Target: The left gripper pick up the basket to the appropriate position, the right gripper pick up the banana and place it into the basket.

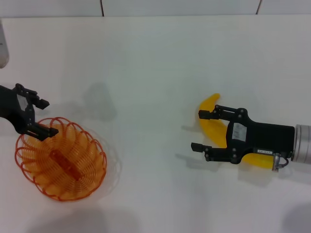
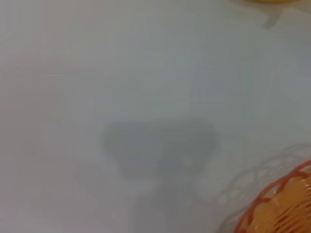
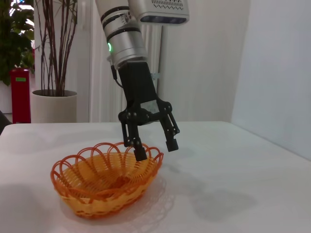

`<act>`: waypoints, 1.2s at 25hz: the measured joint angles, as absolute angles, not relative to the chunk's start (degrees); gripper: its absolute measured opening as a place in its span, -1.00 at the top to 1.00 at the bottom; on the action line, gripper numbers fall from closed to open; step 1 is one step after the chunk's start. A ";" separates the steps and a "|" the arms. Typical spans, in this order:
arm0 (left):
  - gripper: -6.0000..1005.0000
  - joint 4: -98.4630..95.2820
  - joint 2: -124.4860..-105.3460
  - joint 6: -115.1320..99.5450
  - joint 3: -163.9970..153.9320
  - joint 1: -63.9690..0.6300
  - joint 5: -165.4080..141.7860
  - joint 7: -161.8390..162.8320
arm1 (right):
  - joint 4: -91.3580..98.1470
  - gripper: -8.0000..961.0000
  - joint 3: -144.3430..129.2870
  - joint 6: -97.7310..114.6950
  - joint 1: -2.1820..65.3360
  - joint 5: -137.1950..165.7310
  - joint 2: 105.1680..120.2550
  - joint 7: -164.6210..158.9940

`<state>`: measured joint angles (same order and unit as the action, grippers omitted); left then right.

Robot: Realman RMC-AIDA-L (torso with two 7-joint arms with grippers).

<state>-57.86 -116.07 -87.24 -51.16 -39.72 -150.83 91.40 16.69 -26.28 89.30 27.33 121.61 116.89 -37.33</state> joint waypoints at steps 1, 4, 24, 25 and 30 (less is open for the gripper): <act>-0.57 -57.86 -116.10 -87.12 -51.28 -39.80 -150.85 91.41 | 16.69 -0.65 -26.28 89.30 27.34 121.62 116.90 -37.34; -0.56 -57.65 -116.21 -86.45 -52.48 -39.83 -150.95 91.91 | 16.70 -0.65 -26.28 89.30 27.49 121.64 116.92 -37.35; 0.50 -55.78 -116.22 -83.46 -57.26 -40.21 -152.37 95.81 | 16.61 -0.65 -26.28 89.39 27.78 121.64 116.98 -37.43; 0.60 -55.80 -116.23 -83.46 -57.27 -40.23 -152.39 95.84 | 16.61 -0.65 -26.28 89.39 27.77 121.64 116.98 -37.44; 0.74 -55.96 -116.25 -83.42 -57.30 -40.31 -152.25 95.95 | 16.61 -0.66 -26.28 89.39 27.70 121.64 116.99 -37.44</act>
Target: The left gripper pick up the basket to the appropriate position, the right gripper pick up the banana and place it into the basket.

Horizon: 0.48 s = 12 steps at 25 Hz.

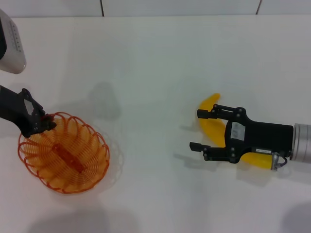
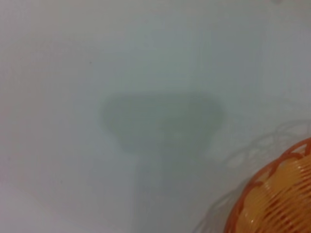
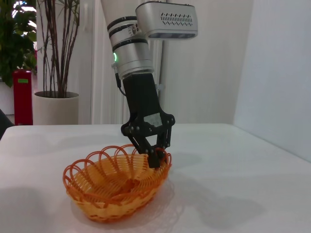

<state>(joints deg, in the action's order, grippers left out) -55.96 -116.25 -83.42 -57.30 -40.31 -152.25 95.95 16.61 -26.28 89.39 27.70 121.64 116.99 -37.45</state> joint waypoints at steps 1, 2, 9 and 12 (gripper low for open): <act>0.75 -56.01 -116.26 -83.41 -57.30 -40.32 -152.18 96.16 | 16.61 -0.65 -26.28 89.39 27.66 121.64 116.98 -37.44; 0.75 -56.05 -116.26 -83.41 -57.30 -40.34 -152.14 96.37 | 16.61 -0.65 -26.28 89.39 27.63 121.64 116.99 -37.45; 0.76 -56.16 -116.26 -84.27 -57.14 -40.51 -151.92 96.84 | 16.61 -0.66 -26.28 89.39 27.47 121.64 116.98 -37.44; 0.76 -56.26 -115.95 -86.17 -55.75 -40.79 -151.40 97.23 | 16.61 -0.66 -26.28 89.39 27.31 121.55 116.97 -37.44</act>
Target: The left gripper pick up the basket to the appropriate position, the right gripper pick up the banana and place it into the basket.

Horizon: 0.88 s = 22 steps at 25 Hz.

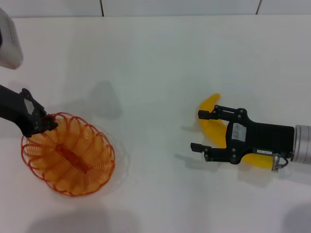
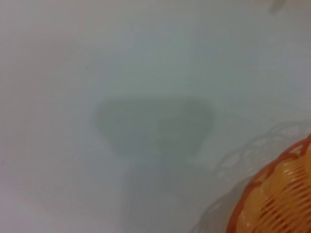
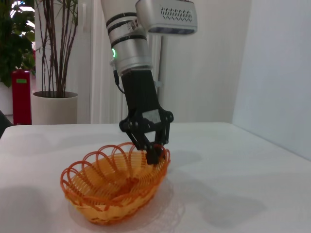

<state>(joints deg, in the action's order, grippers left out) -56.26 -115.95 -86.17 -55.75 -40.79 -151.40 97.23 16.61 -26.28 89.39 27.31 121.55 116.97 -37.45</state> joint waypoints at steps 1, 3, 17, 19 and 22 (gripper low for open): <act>0.76 -56.43 -115.74 -87.02 -54.73 -40.85 -150.90 97.35 | 16.61 -0.66 -26.28 89.39 27.27 121.52 116.94 -37.44; 0.76 -56.98 -115.21 -89.41 -52.09 -40.85 -149.15 97.73 | 16.61 -0.65 -26.23 89.39 27.20 121.48 116.89 -37.42; 0.85 -50.51 -116.53 -79.28 -47.10 -41.47 -141.96 118.27 | 16.60 -0.65 -26.19 88.95 27.65 121.26 117.12 -37.02; 0.84 -46.43 -116.33 -76.02 -48.13 -43.29 -141.68 119.78 | 16.57 -0.65 -26.17 88.94 27.79 121.26 117.15 -37.01; 0.84 -42.26 -116.25 -73.68 -48.44 -45.65 -142.07 120.57 | 16.51 -0.65 -26.08 89.02 28.13 121.27 117.11 -37.00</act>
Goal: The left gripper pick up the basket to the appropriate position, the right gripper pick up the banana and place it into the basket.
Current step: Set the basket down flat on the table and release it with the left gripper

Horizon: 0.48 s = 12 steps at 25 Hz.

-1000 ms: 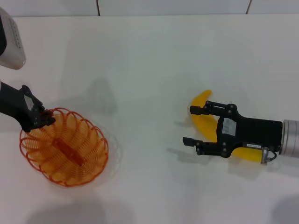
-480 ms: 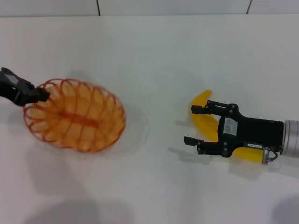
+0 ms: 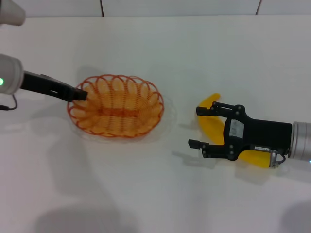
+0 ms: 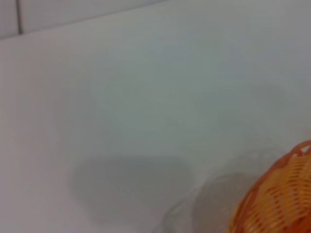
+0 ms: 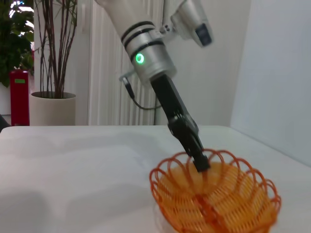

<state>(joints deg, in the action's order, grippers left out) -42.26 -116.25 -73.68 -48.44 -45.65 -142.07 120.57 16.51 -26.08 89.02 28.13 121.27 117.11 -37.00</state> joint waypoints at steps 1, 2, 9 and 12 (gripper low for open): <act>0.84 -41.66 -116.24 -73.53 -48.46 -46.02 -142.07 120.58 | 16.39 -0.65 -26.12 88.94 28.34 121.27 117.11 -37.00; 0.84 -41.17 -116.23 -73.40 -48.48 -46.31 -142.07 120.60 | 16.18 -0.65 -26.19 88.84 28.62 121.28 117.11 -37.00; 0.84 -39.99 -116.07 -73.27 -48.59 -46.69 -142.59 121.85 | 15.20 -0.65 -26.08 88.95 29.43 121.25 117.06 -37.00; 0.84 -38.99 -116.07 -73.30 -48.60 -47.23 -143.41 122.22 | 15.20 -0.65 -26.10 89.07 29.54 121.25 117.07 -37.00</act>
<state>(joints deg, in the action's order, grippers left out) -38.99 -116.07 -73.30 -48.60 -47.23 -143.41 122.22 15.20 -26.10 89.07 29.54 121.25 117.07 -37.00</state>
